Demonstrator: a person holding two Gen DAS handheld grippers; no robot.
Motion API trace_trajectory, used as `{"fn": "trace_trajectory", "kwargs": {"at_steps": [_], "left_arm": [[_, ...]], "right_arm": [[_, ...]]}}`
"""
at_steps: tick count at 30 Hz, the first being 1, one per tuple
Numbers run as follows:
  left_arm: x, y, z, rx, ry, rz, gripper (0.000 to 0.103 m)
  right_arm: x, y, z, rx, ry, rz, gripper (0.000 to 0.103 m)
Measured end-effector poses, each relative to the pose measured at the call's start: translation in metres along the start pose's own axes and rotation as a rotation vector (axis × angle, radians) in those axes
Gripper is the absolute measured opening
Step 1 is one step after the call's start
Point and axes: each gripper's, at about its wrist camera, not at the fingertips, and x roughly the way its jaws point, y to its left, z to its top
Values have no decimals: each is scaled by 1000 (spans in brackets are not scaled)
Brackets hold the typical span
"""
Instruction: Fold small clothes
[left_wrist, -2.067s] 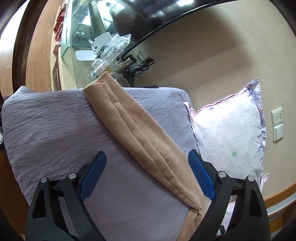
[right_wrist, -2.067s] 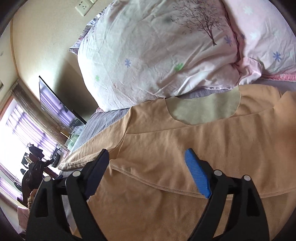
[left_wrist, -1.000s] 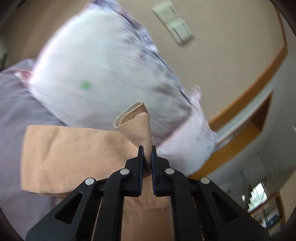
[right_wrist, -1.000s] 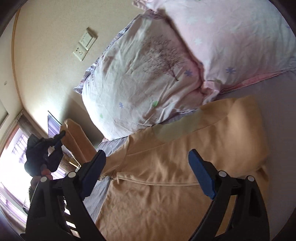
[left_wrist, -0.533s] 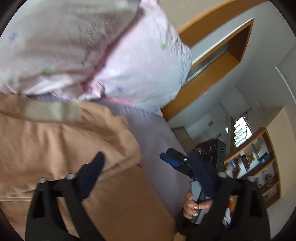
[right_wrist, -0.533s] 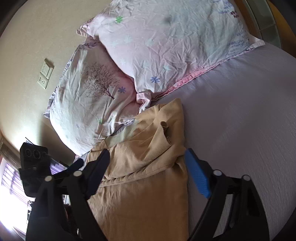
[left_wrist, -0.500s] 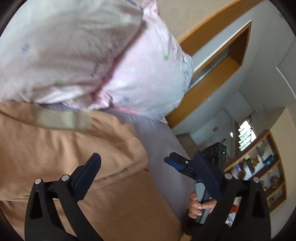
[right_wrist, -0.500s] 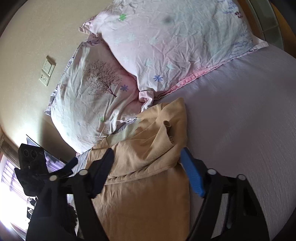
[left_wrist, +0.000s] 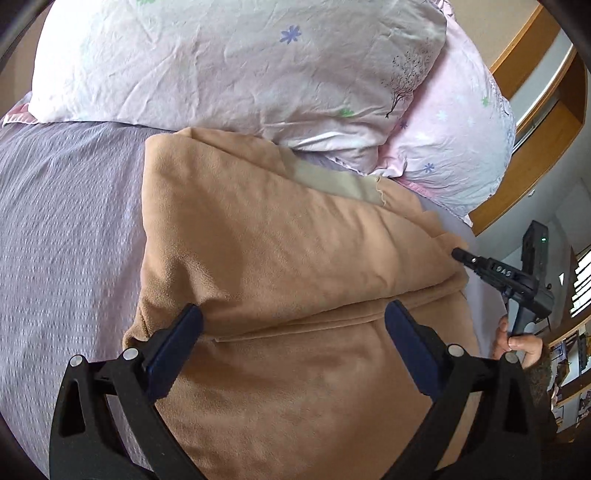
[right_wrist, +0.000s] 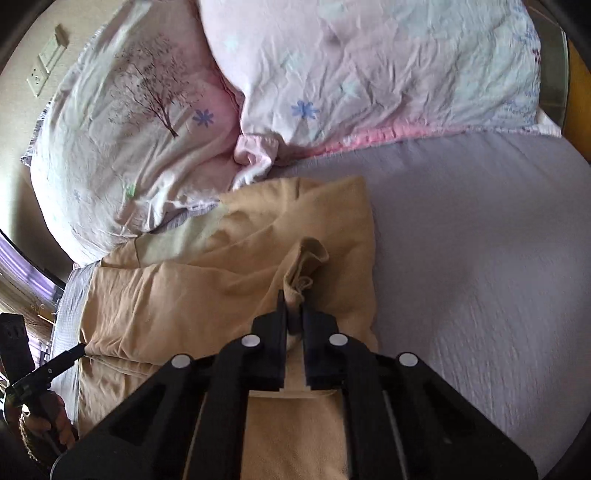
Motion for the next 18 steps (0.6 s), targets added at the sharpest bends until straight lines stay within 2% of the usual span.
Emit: {"fn": "trace_trajectory", "kwargs": {"at_steps": [2, 4, 5, 7, 8, 10, 13, 15, 16, 18], "left_arm": [[2, -3, -2, 24, -4, 10, 100], [2, -4, -4, 35, -2, 2, 100], [1, -4, -5, 38, -2, 5, 100], [3, -5, -5, 47, -1, 18, 100], [3, -7, -5, 51, -2, 20, 100], [2, -6, -6, 46, -5, 20, 100], [1, -5, -6, 40, -9, 20, 100], [1, -5, -8, 39, -15, 26, 100], [0, -6, -9, 45, -17, 35, 100], [-3, -9, -11, 50, -13, 44, 100]], "right_arm": [[-30, 2, 2, 7, -108, 22, 6], [-48, -2, 0, 32, -163, 3, 7], [-44, -4, -3, 34, -132, -30, 11], [-21, -12, -7, 46, -7, -108, 16], [-19, -16, -6, 78, -1, -104, 21], [-26, -25, -4, 132, -44, -39, 32], [-34, -21, -2, 105, -120, -16, 32], [-28, -14, -5, 66, -111, -10, 32], [-17, -12, -5, 52, -59, -13, 34], [6, -13, -9, 33, 59, -77, 35]]}}
